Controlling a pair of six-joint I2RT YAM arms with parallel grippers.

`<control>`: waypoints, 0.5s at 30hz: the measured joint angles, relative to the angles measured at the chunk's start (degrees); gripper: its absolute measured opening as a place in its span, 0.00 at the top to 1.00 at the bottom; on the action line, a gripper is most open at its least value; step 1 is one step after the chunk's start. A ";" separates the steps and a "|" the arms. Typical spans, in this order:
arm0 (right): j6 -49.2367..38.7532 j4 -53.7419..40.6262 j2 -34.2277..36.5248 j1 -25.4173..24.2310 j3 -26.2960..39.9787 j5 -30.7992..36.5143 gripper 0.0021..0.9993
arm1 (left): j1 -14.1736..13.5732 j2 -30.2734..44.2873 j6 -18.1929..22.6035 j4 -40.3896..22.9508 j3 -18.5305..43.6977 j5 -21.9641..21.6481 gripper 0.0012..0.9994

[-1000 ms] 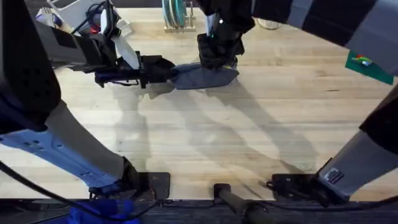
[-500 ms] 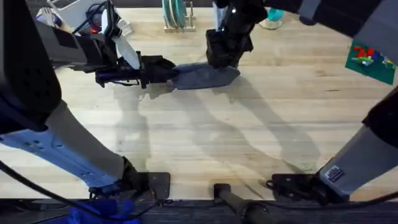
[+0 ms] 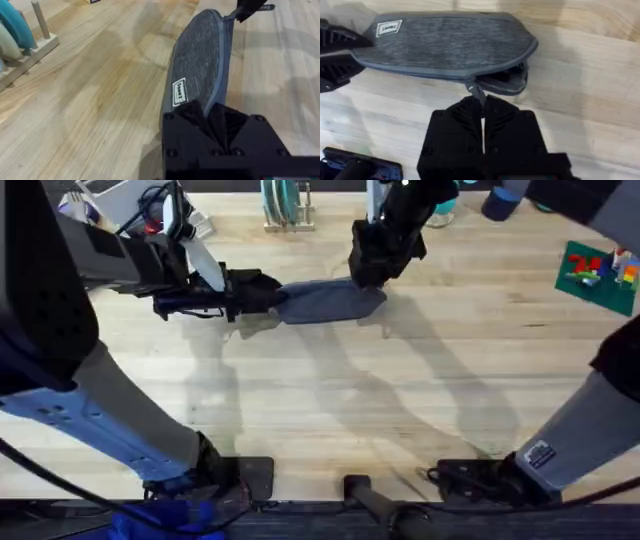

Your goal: Unzip the bag, pick up the pens from the table one at a time and place them inside, then zip the bag closed.

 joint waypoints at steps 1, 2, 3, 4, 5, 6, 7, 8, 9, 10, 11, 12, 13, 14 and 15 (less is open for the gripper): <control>0.01 -0.30 0.00 -0.31 0.02 -0.15 0.97 | 0.00 0.00 -0.02 0.01 0.00 0.00 0.96; -0.01 -0.54 0.00 -0.64 0.02 -0.23 0.97 | 0.00 0.00 0.00 0.01 0.00 0.00 0.96; -0.01 -0.77 0.00 -0.97 0.01 -0.40 0.97 | 0.02 -0.01 -0.02 0.05 0.00 0.00 0.96; -0.01 -1.03 0.00 -1.33 0.01 -0.56 0.97 | 0.02 0.00 -0.02 0.05 0.00 0.00 0.96; -0.01 -1.15 0.00 -1.66 0.02 -0.73 0.97 | 0.07 -0.02 -0.02 0.05 0.00 0.00 0.96; -0.01 -1.12 0.00 -2.05 0.01 -1.01 0.97 | 0.07 0.00 -0.02 0.05 0.00 0.00 0.96; -0.01 -1.05 0.00 -2.41 0.00 -1.40 0.97 | 0.07 -0.02 -0.02 0.08 0.00 0.00 0.96; -0.01 -1.04 0.02 -2.67 0.00 -1.74 0.97 | 0.07 0.00 -0.02 0.10 0.00 0.00 0.96; 0.00 -1.09 0.00 -2.86 0.00 -1.93 0.97 | 0.07 0.00 -0.02 0.10 0.00 0.00 0.96; 0.01 -1.03 0.00 -3.01 0.00 -2.12 0.97 | 0.07 0.00 -0.02 0.10 0.00 0.00 0.96; 0.01 -0.93 0.00 -3.08 -0.02 -2.26 0.97 | 0.07 0.00 -0.02 0.12 0.00 0.00 0.96; 0.01 -0.74 0.00 -3.10 -0.18 -2.31 0.97 | 0.07 0.00 -0.02 0.12 0.00 0.00 0.96; 0.01 -0.49 0.00 -3.13 -0.47 -2.33 0.97 | 0.07 0.00 -0.02 0.12 0.00 0.00 0.96; 0.05 -0.30 0.00 -3.15 -0.80 -2.33 0.97 | 0.07 0.00 -0.02 0.12 0.00 0.00 0.96; 0.05 -0.13 0.00 -3.26 -1.19 -2.35 0.97 | 0.07 0.00 -0.02 0.12 0.00 0.00 0.96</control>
